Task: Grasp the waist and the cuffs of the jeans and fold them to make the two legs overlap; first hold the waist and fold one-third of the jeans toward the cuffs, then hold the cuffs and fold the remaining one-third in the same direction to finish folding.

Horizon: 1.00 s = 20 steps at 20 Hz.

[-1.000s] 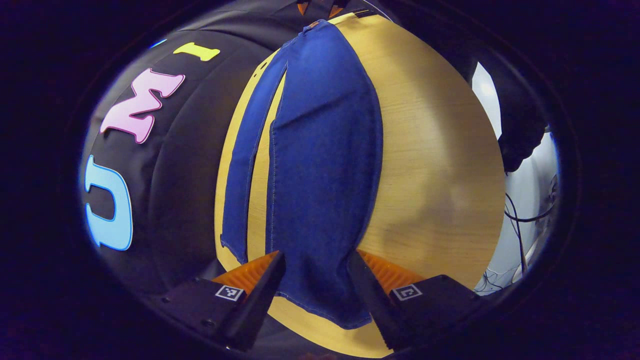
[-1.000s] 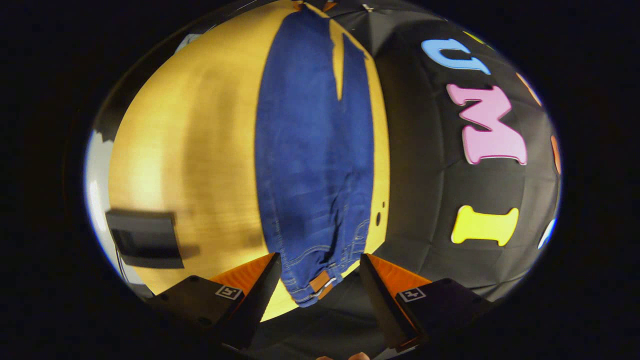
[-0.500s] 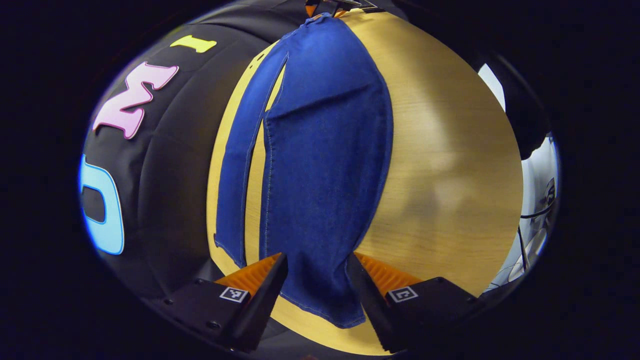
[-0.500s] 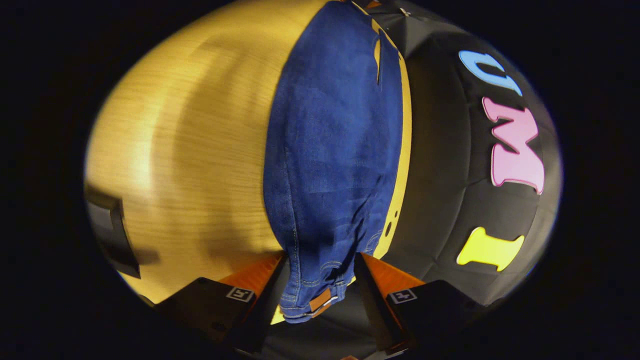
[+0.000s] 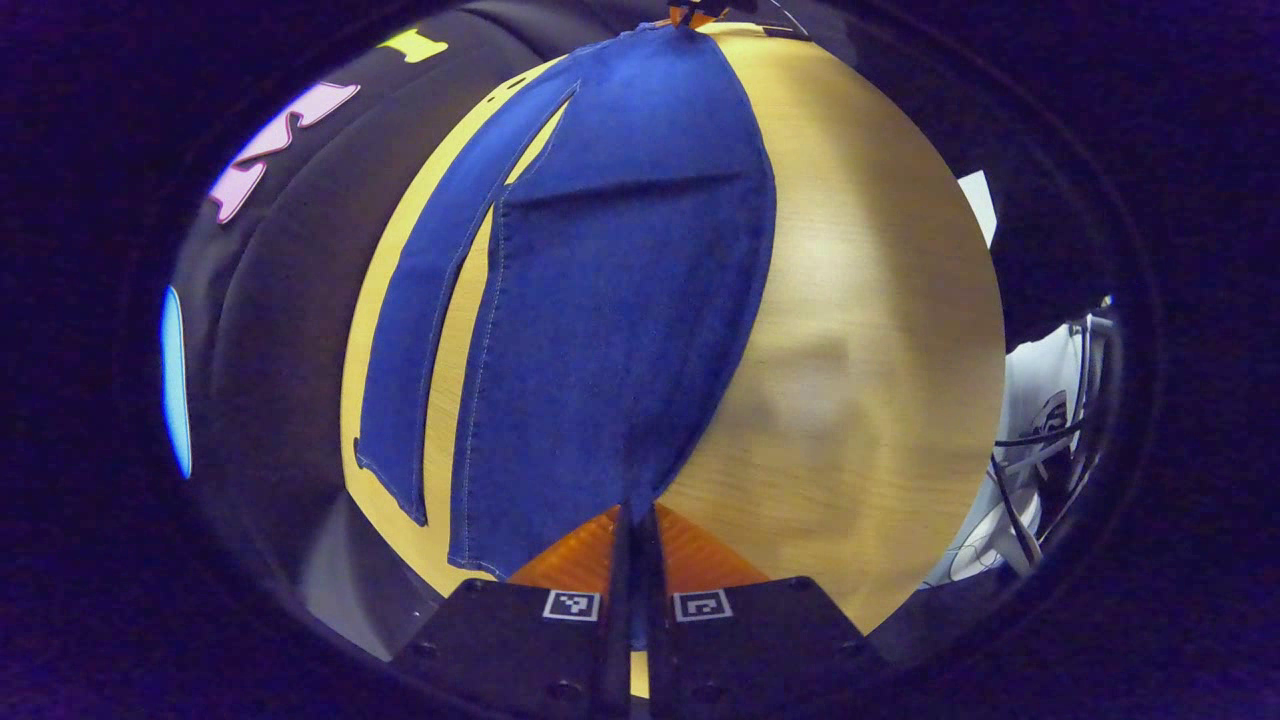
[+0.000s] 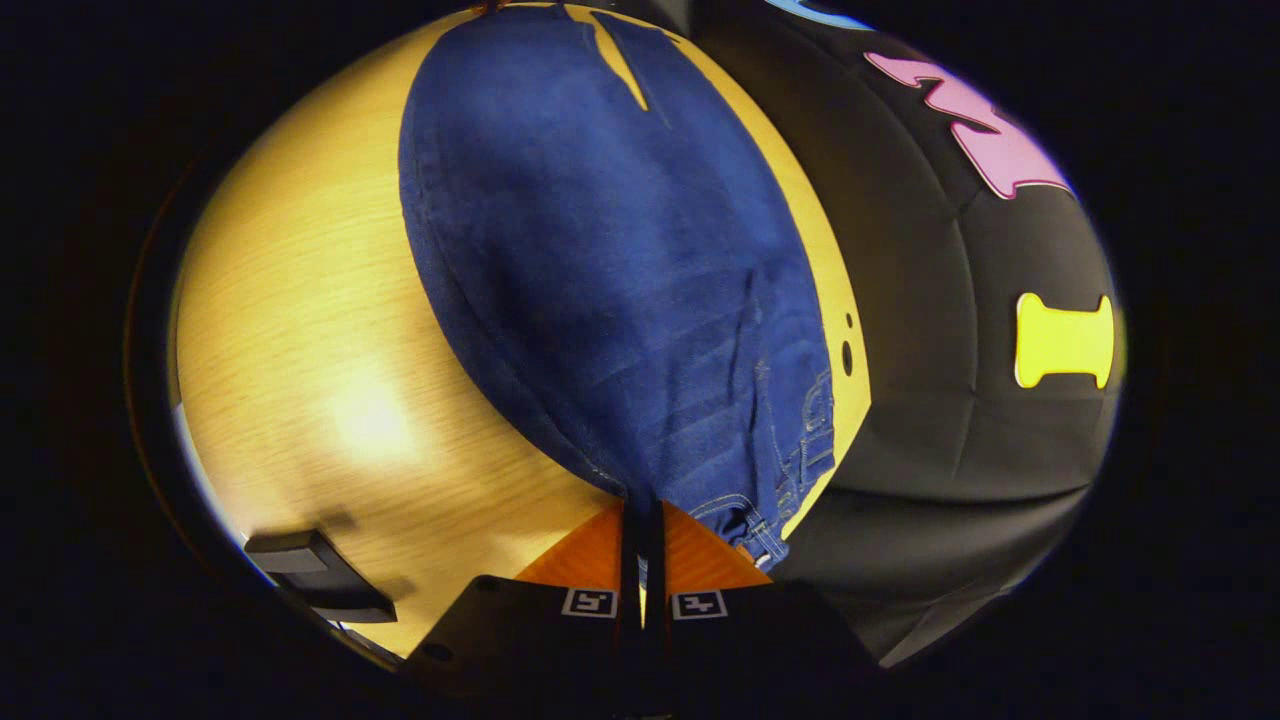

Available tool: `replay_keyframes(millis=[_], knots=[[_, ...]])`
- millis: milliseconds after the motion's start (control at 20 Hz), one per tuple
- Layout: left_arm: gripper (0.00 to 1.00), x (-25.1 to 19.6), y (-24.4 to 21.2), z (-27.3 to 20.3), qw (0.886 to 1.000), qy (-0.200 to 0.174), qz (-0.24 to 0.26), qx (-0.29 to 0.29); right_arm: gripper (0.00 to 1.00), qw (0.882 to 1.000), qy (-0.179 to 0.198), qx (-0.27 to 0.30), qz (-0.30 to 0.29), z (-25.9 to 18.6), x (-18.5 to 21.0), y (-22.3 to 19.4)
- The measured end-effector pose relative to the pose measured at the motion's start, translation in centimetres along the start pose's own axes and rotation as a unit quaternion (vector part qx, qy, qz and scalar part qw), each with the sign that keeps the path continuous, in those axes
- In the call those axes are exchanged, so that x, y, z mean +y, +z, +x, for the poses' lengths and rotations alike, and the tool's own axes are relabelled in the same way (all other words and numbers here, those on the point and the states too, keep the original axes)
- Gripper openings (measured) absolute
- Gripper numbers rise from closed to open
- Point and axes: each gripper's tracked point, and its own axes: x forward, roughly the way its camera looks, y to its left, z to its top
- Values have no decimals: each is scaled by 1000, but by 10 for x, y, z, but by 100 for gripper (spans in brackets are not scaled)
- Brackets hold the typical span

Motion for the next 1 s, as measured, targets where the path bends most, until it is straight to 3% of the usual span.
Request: replay_keyframes(millis=[300, 450, 500, 600, 750, 1000], knots=[[8, 26, 8, -28, 999, -18, -36, -14, 5, 995, -7, -19, 96, -19, -29, 13], [8, 32, 16, -44, 994, -97, -51, -12, 5, 990, 10, -28, 136, -33, -58, 31], [8, 44, 21, -47, 992, -113, -55, -14, 5, 987, 13, -40, 153, -41, -76, 43], [8, 82, 30, -48, 992, -104, -61, -23, 5, 982, 16, -64, 176, -50, -109, 62], [9, 128, 42, -54, 988, -125, -86, -41, 5, 981, 35, -67, 179, -52, -146, 71], [8, 205, 46, -21, 977, -128, -165, -41, 5, 969, 54, -63, 232, -5, -185, 78]])
